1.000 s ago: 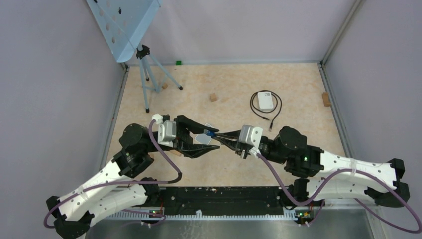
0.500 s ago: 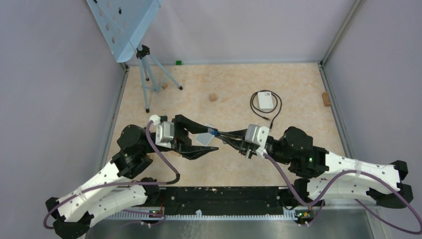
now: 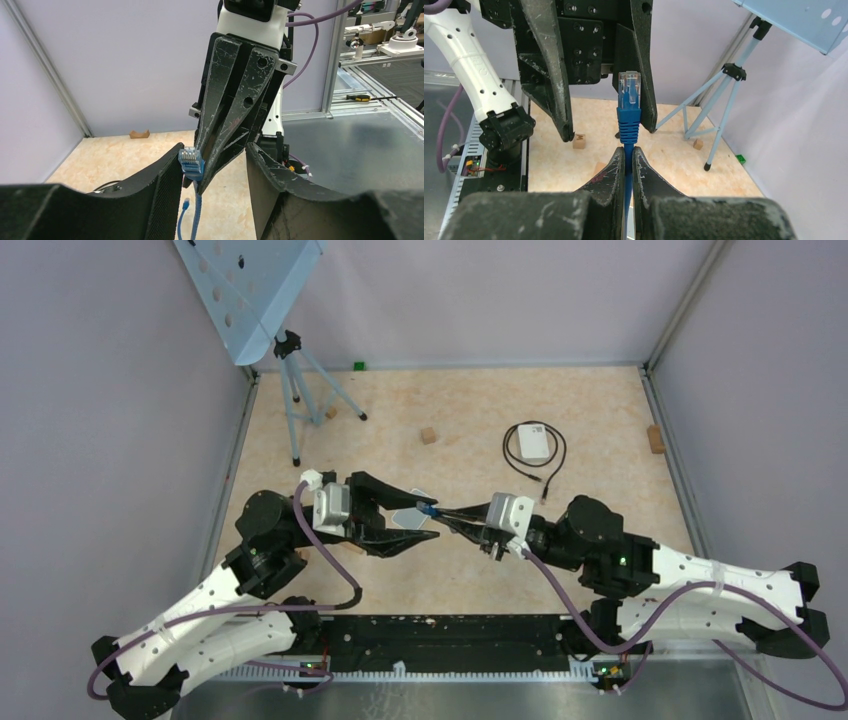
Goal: Insert the plug into the switch port
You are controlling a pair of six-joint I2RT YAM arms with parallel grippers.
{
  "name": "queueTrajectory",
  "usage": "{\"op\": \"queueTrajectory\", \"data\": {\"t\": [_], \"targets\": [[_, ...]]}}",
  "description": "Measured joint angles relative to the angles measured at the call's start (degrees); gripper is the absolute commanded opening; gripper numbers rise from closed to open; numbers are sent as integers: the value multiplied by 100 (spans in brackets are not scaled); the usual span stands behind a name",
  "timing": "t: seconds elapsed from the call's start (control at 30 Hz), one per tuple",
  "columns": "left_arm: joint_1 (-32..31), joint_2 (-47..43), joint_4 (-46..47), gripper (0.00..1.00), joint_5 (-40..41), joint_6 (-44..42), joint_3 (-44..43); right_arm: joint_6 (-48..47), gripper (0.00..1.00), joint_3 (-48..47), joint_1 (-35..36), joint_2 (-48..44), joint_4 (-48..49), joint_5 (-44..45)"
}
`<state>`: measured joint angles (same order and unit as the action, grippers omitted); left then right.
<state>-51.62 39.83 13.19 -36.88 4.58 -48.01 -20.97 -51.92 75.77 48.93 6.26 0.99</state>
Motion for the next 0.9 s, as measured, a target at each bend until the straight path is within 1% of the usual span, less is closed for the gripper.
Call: {"op": "queueTrajectory", "data": {"t": [0.07, 0.2, 0.33, 0.4, 0.5, 0.57, 0.6, 0.7, 0.73, 0.8, 0.9], "targets": [[0, 0, 0, 51, 28, -2, 0, 0, 0, 17, 0, 0, -26, 0], [0, -22, -4, 45, 68, -2, 0, 0, 0, 20, 0, 9, -44, -13], [0, -33, -4, 35, 109, -4, 0, 0, 0, 20, 13, 9, -44, -50], [4, -33, -7, 25, 138, -9, 0, 0, 0, 20, 22, 9, -44, -63], [24, -33, -15, 0, 212, -37, 0, 2, 0, 24, 24, 7, -46, -94], [26, -33, -50, 0, 227, -28, 0, -4, 0, 55, 26, -4, -37, -85], [24, -33, -83, 0, 229, -26, 0, -4, 3, 61, 26, -11, -42, -79], [24, -52, -142, 0, 258, -4, 0, -11, 28, 219, 26, -63, 127, -92], [24, -61, -162, 0, 278, 17, 0, -20, 33, 330, 26, -109, 238, -107], [24, -120, -144, 0, 332, 87, 15, -13, 40, 577, 24, -221, 463, -133], [24, -330, 33, 0, 361, 229, 173, 11, 43, 1043, 26, -361, 1019, -195]]}}
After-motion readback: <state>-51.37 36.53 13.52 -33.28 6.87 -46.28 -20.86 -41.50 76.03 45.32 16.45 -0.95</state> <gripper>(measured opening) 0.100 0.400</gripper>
